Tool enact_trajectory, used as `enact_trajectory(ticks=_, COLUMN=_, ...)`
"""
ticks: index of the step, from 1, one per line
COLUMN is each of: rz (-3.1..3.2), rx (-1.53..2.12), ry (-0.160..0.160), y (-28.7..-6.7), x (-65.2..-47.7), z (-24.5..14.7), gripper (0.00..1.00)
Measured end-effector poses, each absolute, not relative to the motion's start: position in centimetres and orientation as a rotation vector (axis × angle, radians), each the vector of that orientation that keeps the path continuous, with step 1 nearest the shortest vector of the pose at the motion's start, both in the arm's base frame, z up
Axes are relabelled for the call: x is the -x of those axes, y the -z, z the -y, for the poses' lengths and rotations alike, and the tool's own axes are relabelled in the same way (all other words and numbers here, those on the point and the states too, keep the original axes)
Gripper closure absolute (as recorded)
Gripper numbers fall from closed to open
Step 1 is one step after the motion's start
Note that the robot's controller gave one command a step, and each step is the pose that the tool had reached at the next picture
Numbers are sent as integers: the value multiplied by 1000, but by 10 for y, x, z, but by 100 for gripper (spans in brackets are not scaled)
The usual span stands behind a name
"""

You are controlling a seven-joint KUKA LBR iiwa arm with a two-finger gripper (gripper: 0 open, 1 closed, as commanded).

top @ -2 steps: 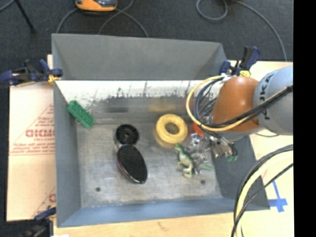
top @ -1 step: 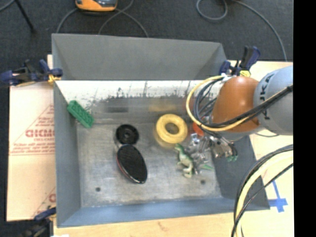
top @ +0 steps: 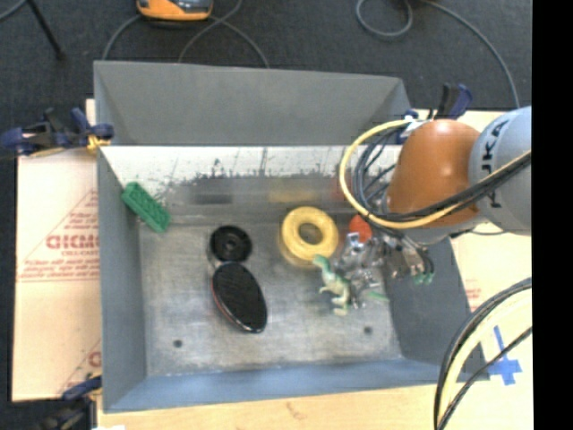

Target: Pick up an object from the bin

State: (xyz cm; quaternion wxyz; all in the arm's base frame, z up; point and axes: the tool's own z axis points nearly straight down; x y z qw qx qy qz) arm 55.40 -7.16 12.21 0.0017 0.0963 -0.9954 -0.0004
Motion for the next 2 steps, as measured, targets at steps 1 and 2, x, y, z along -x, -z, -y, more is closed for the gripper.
enact_trajectory(ticks=1, rz=3125, rx=-325, ry=-1, y=-192, x=-557, z=76, gripper=100)
enact_trajectory(ticks=2, rz=3130, rx=-325, ry=-3, y=-246, x=-558, z=77, gripper=100)
